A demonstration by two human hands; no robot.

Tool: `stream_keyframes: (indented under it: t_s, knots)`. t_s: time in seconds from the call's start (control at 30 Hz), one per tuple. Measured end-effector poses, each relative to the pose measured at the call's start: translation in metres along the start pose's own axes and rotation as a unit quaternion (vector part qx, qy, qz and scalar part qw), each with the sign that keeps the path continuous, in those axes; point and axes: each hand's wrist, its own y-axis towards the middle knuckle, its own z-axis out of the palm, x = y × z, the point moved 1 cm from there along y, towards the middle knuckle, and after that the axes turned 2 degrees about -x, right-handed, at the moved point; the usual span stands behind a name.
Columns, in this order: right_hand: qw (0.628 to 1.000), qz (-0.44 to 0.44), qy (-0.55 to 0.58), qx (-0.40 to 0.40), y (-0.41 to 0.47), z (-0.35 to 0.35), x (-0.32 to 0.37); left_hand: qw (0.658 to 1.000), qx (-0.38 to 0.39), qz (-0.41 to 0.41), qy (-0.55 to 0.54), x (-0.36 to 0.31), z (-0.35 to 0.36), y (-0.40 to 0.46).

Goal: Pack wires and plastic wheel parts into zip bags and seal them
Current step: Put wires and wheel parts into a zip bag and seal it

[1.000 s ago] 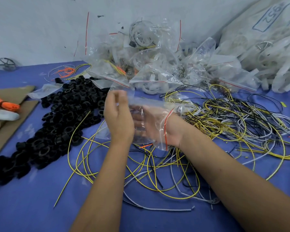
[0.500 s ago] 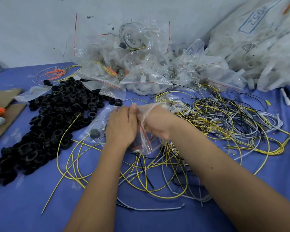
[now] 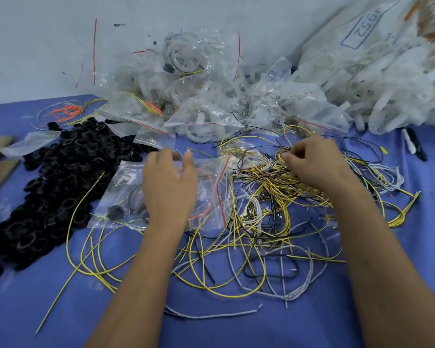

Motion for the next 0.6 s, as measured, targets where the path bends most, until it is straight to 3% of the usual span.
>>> stream_keyframes:
  t_s: [0.1, 0.2, 0.3, 0.43, 0.6]
  knots:
    - [0.998, 0.002, -0.036, 0.047, -0.002, -0.002, -0.007, 0.998, 0.05, 0.027, -0.033, -0.028, 0.011, -0.016]
    - [0.996, -0.018, -0.045, 0.071, -0.006, -0.008, -0.006, 0.988, 0.131, 0.082, -0.002, -0.043, 0.025, -0.035]
    - [0.993, -0.025, -0.059, 0.096, -0.009, -0.01, -0.004, 0.975, 0.201, 0.082, 0.042, -0.037, 0.034, -0.04]
    - [0.996, -0.037, 0.001, 0.078, -0.007, -0.004, 0.004, 0.979, 0.186, 0.081, 0.02, -0.031, 0.032, -0.036]
    - [0.986, -0.104, 0.129, 0.028, -0.009, 0.009, 0.023, 0.967, 0.186, 0.172, -0.029, -0.037, 0.03, -0.035]
